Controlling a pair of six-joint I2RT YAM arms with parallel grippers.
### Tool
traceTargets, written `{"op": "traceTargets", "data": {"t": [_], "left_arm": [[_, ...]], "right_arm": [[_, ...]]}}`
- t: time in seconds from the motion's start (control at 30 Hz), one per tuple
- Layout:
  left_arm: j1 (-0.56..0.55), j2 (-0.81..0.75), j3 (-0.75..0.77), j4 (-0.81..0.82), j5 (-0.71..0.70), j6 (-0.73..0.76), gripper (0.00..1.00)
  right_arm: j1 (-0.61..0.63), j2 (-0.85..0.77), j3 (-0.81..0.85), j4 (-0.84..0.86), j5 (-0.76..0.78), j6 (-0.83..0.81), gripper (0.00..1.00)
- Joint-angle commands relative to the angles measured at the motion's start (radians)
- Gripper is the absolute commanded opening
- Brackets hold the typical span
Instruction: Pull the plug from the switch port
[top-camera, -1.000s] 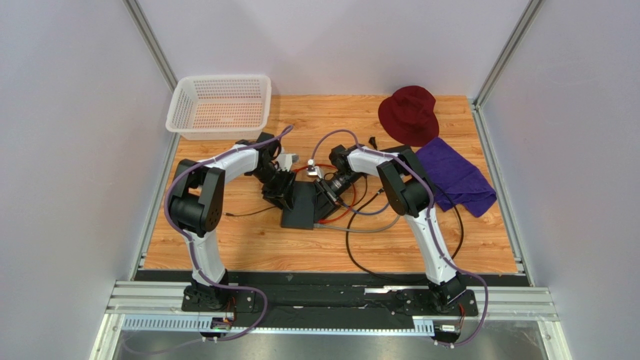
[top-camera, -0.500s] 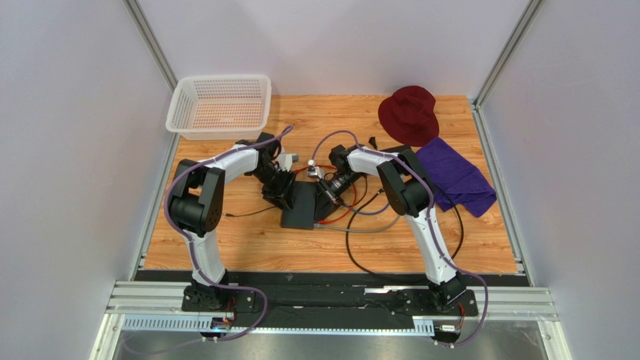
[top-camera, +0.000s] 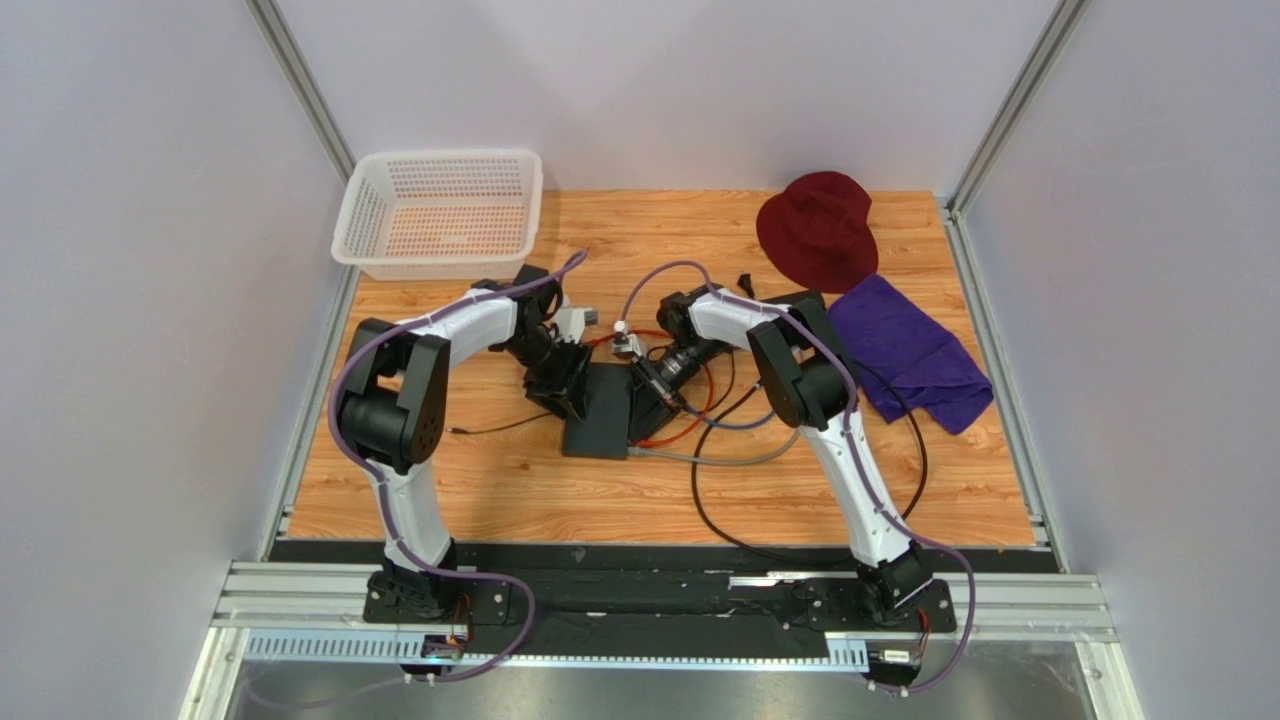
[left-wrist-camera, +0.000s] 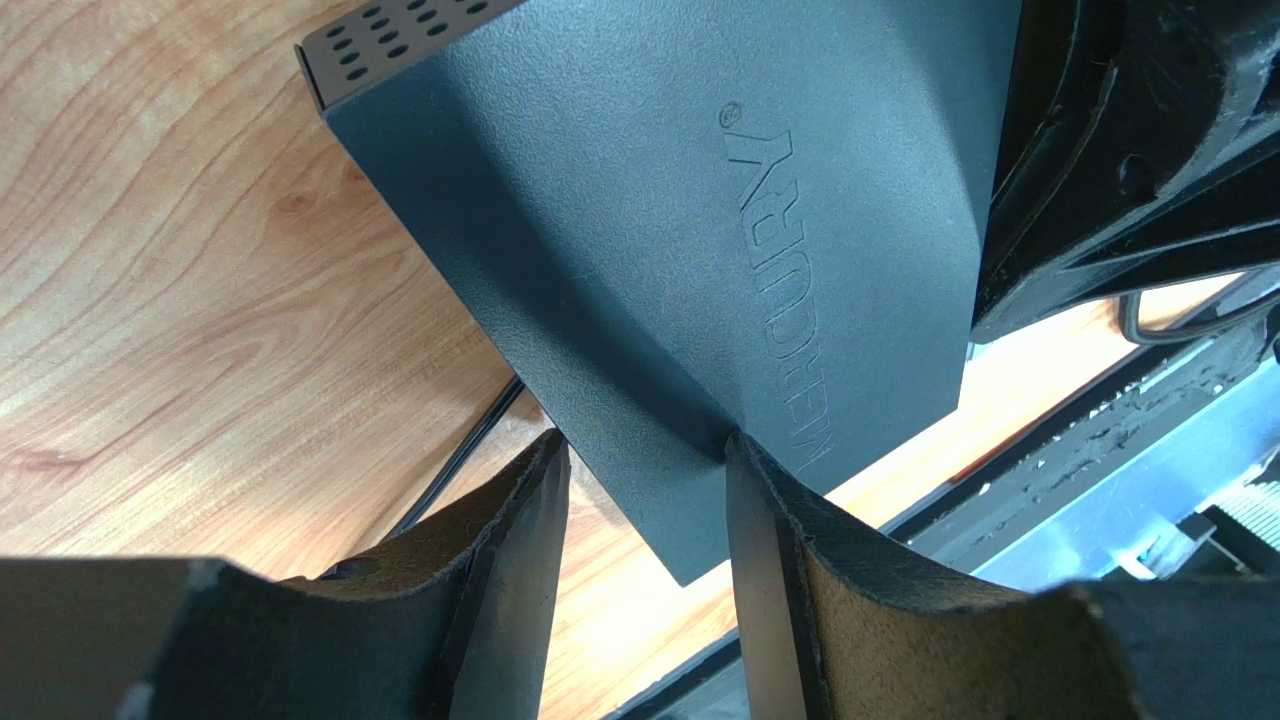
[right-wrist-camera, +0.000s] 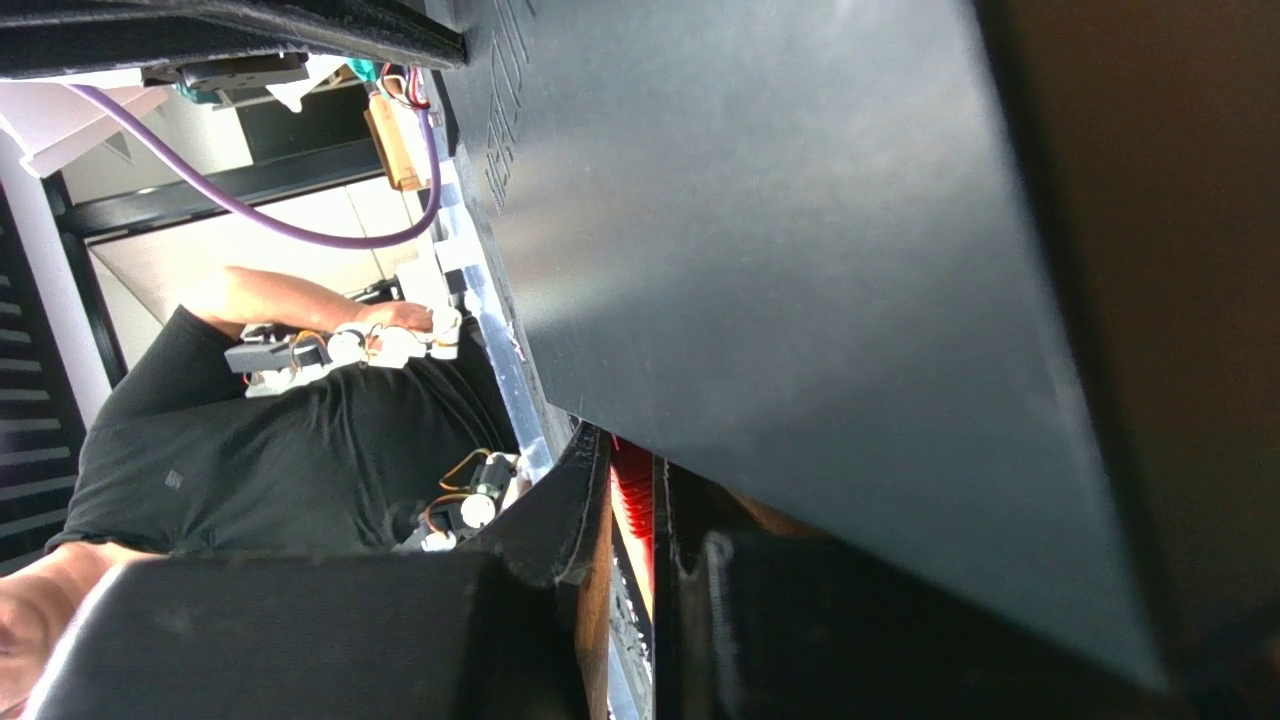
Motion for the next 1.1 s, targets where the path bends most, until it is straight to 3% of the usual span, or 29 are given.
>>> {"op": "traceTargets", "data": {"t": [0.0, 0.33, 0.5, 0.63, 0.83, 1.07], "left_arm": [[-0.003, 0.015, 0.013, 0.034, -0.035, 0.032, 0.51], [-0.003, 0.021, 0.018, 0.03, -0.034, 0.032, 0.51], [-0.003, 0.021, 0.016, 0.03, -0.034, 0.035, 0.51], [-0.005, 0.026, 0.021, 0.029, -0.032, 0.034, 0.51], [-0.005, 0.021, 0.018, 0.032, -0.032, 0.037, 0.51], [-0.005, 0.023, 0.019, 0.032, -0.029, 0.037, 0.5]], "right_arm": [[0.0, 0.088, -0.005, 0.041, 0.202, -0.116, 0.0], [-0.004, 0.06, -0.056, 0.124, 0.182, -0.055, 0.0], [-0.007, 0.135, 0.12, -0.055, 0.189, -0.153, 0.0], [-0.013, 0.152, 0.136, -0.065, 0.177, -0.139, 0.0], [-0.013, 0.123, 0.041, -0.008, 0.16, -0.11, 0.0], [-0.013, 0.028, -0.134, 0.176, 0.229, -0.023, 0.0]]}}
